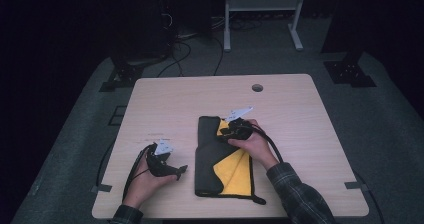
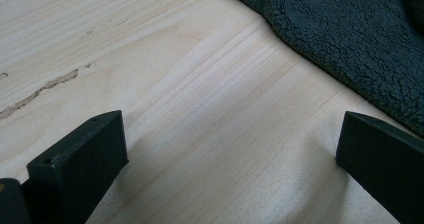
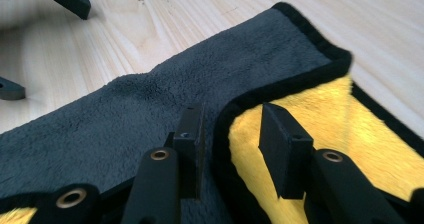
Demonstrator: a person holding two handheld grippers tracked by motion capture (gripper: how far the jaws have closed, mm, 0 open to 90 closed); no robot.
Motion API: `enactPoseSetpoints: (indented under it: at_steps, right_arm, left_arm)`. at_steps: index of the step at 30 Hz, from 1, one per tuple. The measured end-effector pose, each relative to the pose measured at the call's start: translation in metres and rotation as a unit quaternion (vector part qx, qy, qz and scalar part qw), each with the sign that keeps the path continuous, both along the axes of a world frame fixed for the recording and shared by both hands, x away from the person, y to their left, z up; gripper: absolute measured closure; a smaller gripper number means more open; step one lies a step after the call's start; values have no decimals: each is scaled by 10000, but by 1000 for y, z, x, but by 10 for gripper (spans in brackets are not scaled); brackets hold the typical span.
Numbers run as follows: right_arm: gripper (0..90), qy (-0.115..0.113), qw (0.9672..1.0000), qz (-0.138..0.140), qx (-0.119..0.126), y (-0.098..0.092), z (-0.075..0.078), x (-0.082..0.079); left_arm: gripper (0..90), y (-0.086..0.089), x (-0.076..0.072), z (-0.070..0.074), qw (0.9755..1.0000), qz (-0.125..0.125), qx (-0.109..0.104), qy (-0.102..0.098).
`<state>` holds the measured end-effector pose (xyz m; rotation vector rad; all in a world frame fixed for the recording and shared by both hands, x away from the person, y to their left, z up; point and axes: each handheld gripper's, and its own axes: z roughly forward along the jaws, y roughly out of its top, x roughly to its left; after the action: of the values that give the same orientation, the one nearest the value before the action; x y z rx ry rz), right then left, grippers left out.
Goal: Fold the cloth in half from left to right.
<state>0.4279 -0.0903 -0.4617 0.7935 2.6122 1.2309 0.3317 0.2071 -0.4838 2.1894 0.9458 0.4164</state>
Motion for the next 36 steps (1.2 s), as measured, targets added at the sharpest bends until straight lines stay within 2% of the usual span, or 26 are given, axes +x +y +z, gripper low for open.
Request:
enactPoseSetpoints:
  at_steps: [4,6,8,12,16,21,27,31,36]
  right_arm:
    - [648,-32,9999,36,-122,7,-5,2]
    - [692,-105,9996,35,-274,11,-8,2]
    - [729,-137,9994,2,-313,12,-9,2]
    - [850,-97,9998,1,-148,9,-7,3]
    - [863,-174,9997,-141,-18,3,0,4]
    - [865,-263,9987,-436,73,-13,11,12]
    - [866,-354,9946,-964,171,-36,19,24]
    - [866,-371,9915,-1237,154,-50,21,33]
    - [867,-260,9879,-1524,74,-65,15,44]
  left_arm:
    - [0,0,0,0,10000,-1,2,1]
    - [0,0,0,0,10000,0,-1,0]
    - [0,0,0,0,10000,0,0,1]
    - [0,0,0,0,10000,0,1,0]
    - [0,0,0,0,10000,-1,-1,-3]
    - [0,0,0,0,10000,4,-13,-13]
    - [0,0,0,0,10000,4,-13,-13]
    - [0,0,0,0,10000,3,-10,-12]
    - [0,0,0,0,10000,4,-9,-10]
